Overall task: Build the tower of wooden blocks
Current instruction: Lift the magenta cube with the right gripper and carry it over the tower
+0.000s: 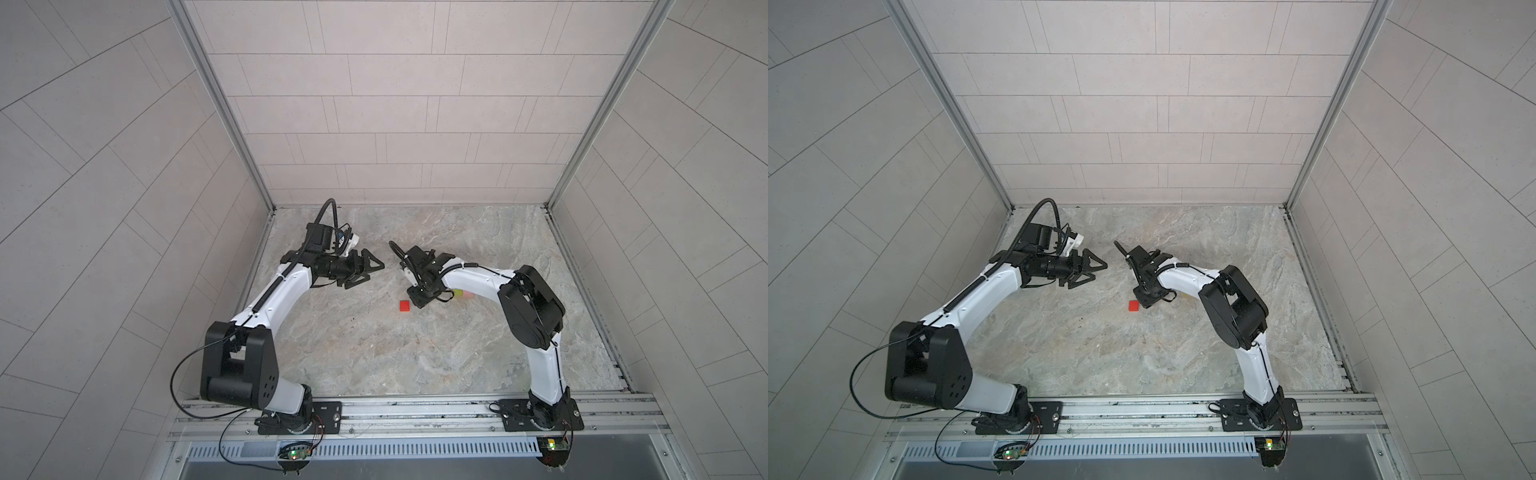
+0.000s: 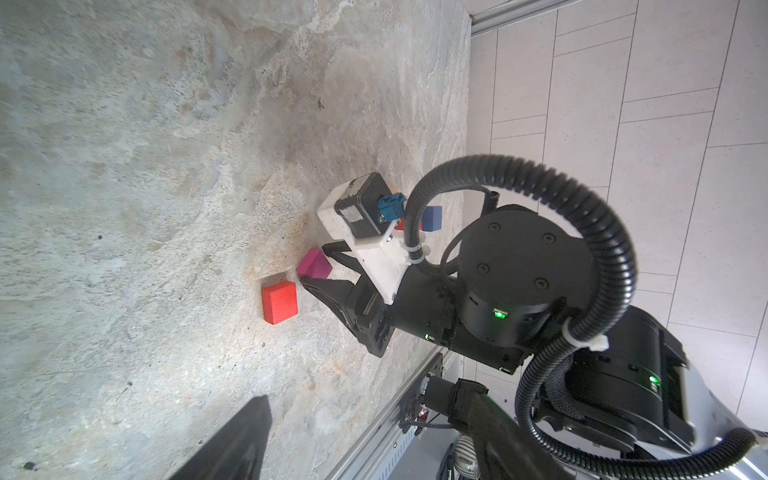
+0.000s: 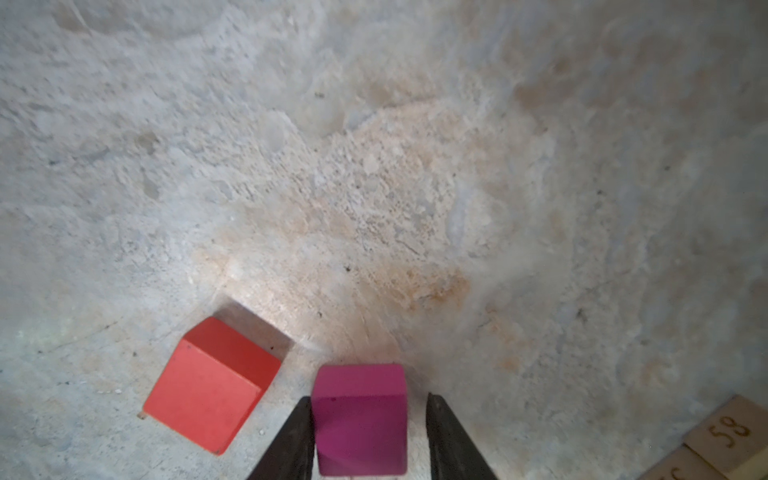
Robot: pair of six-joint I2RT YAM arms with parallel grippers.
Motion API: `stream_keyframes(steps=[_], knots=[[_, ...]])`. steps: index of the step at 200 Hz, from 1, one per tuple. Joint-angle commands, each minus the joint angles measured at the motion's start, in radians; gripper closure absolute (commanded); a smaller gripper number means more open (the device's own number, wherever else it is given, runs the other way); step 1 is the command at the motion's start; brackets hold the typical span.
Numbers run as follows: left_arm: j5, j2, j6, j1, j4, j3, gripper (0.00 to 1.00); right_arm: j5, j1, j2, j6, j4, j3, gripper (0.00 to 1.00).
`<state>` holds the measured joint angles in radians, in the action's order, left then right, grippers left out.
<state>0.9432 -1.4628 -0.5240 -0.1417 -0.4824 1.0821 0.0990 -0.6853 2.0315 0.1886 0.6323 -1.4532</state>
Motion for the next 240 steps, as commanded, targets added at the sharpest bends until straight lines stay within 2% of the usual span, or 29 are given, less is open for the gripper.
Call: stream_keyframes(steps=[1, 126, 176, 240], knots=[[0.015, 0.008, 0.004, 0.006, 0.018, -0.01, 0.18, -0.008, -0.003, -0.045, 0.013, 0.014, 0.004, 0.56], [0.014, 0.008, 0.003, 0.006, 0.019, -0.01, 0.18, -0.037, -0.005, -0.052, 0.021, 0.039, -0.011, 0.66], [0.017, 0.009, 0.002, 0.006, 0.019, -0.01, 0.18, -0.069, -0.005, -0.078, 0.07, 0.081, -0.032, 0.74], [0.016, 0.009, 0.003, 0.007, 0.018, -0.009, 0.18, -0.101, 0.0, -0.148, 0.166, 0.213, -0.116, 0.75]])
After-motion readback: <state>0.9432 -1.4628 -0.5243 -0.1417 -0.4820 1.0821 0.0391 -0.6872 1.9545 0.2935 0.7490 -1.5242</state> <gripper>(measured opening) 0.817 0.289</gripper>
